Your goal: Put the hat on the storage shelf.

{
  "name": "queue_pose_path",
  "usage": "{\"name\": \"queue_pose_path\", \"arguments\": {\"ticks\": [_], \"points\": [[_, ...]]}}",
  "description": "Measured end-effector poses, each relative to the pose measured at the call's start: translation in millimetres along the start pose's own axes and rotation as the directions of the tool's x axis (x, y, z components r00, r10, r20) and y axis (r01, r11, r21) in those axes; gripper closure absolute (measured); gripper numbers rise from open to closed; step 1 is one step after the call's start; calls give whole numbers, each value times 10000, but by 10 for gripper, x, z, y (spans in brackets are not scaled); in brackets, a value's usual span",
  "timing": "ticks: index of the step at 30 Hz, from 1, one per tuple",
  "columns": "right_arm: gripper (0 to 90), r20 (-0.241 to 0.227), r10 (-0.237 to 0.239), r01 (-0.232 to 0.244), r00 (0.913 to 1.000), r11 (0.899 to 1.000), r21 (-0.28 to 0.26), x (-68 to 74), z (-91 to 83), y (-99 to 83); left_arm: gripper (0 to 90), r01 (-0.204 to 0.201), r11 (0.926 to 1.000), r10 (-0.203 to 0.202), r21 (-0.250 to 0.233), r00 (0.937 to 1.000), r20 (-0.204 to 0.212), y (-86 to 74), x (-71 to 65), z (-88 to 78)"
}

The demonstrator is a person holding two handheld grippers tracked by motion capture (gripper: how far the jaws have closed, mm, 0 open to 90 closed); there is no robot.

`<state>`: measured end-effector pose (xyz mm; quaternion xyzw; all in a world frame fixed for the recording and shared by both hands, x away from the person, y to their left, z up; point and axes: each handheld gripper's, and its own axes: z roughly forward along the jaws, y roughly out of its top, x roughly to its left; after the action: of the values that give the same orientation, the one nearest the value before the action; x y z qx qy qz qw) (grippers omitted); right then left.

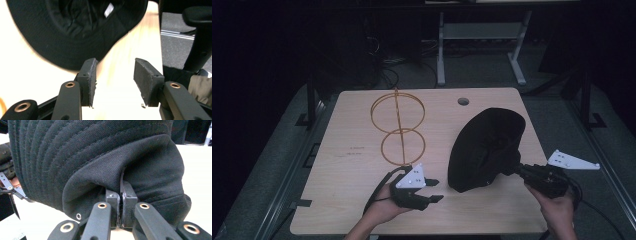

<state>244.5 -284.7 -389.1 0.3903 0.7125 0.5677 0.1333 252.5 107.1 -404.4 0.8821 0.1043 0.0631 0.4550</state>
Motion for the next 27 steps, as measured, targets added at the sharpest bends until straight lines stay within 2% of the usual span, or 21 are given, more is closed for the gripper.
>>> {"name": "queue_pose_path", "arguments": {"ticks": [3, 11, 14, 15, 16, 20, 24, 27], "points": [[867, 32, -100, 100, 9999, 9999, -19, 6, 0, 54, 512, 35, 9998, -28, 214, 9995, -324, -99, 24, -51], [867, -30, -253, 253, 9997, 9997, -56, 23, 17, 196, 496, 331, 9988, -304, 368, 9970, -714, -279, 94, -139], [866, -50, -232, 231, 9997, 9996, -142, 46, 28, 277, 491, 704, 9975, -692, 104, 9932, -937, -399, 130, -173], [867, -47, -287, 286, 9996, 9995, -124, 47, 32, 298, 489, 808, 9966, -792, 133, 9922, -961, -428, 136, -168], [867, -46, -345, 345, 9994, 9993, -117, 47, 37, 320, 484, 750, 9967, -716, 303, 9921, -1026, -451, 146, -169], [866, -57, -280, 279, 9996, 9994, -187, 63, 62, 399, 465, 804, 9956, -740, 486, 9899, -1207, -503, 152, -170], [866, -60, -380, 379, 9993, 9992, -99, 65, 87, 457, 443, 942, 9951, -894, 305, 9872, -1319, -507, 159, -193], [866, -93, -416, 416, 9991, 9991, -6, 67, 113, 515, 423, 886, 9955, -829, 344, 9863, -1423, -519, 178, -199]]}}
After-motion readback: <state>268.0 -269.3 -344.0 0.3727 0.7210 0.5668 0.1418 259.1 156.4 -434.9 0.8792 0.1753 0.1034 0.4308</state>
